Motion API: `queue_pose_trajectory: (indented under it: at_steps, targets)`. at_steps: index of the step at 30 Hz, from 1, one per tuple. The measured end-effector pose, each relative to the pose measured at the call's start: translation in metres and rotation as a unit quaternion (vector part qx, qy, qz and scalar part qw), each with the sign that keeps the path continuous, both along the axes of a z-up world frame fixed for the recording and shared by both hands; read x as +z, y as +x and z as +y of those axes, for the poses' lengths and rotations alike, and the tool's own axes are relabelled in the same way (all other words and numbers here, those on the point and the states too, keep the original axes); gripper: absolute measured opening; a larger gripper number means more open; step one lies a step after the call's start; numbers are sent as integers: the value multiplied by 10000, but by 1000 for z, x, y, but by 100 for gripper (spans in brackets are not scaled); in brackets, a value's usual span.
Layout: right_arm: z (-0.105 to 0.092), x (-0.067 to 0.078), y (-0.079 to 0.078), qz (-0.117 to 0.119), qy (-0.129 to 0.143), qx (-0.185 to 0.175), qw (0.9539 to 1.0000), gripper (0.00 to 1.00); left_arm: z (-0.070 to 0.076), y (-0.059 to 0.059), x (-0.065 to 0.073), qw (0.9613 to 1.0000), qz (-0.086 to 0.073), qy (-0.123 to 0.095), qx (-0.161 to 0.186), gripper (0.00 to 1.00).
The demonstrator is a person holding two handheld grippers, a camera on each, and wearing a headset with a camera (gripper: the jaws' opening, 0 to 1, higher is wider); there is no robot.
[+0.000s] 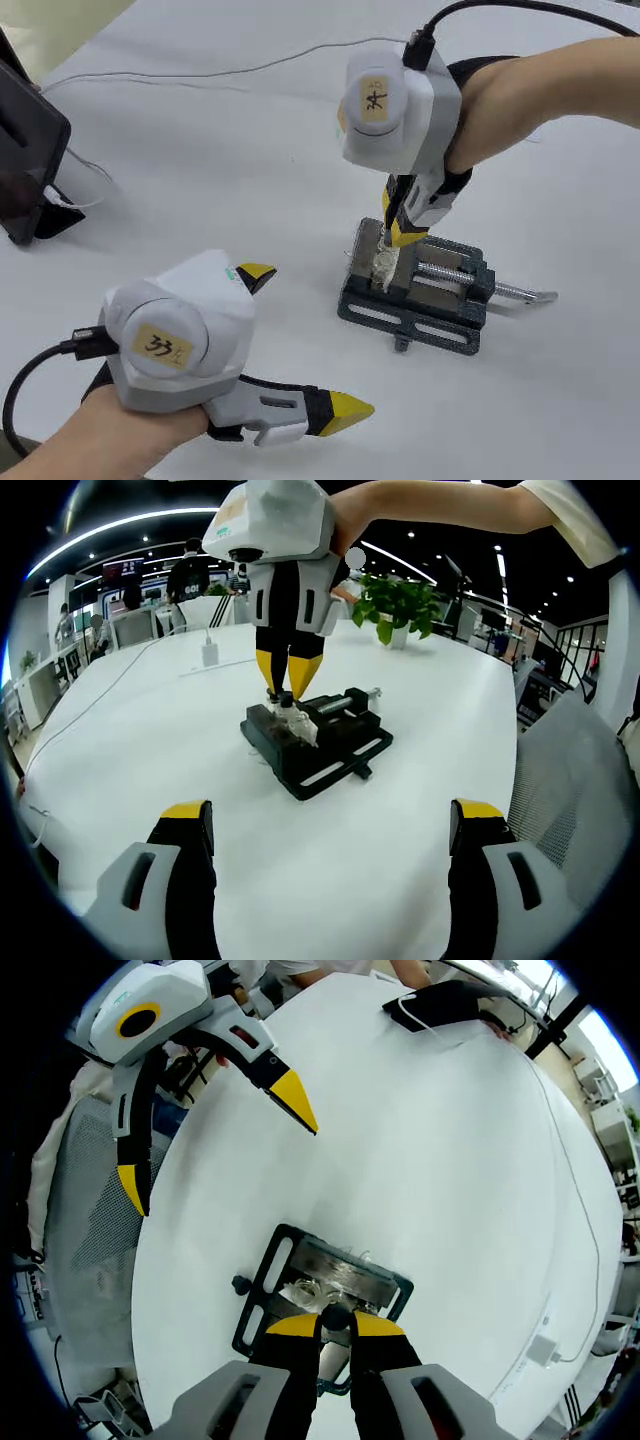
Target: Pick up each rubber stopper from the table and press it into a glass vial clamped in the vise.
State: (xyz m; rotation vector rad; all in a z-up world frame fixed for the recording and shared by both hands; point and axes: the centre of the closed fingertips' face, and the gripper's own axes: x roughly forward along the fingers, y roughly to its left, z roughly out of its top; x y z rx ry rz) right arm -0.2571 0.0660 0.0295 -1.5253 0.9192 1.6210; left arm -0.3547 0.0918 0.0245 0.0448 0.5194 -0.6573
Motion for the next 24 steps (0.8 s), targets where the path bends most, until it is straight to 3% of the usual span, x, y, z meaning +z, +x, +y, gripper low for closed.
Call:
queue_pose_trajectory:
  at_steps: [15,24]
  targets:
    - [0,1,-3,70,99,298,9995,8,-1,-3,-3,10000,55,3,-15,97]
    - [1,9,-2,138,287,225,9992,12,0,-1,-2,10000,41,9,-30,98]
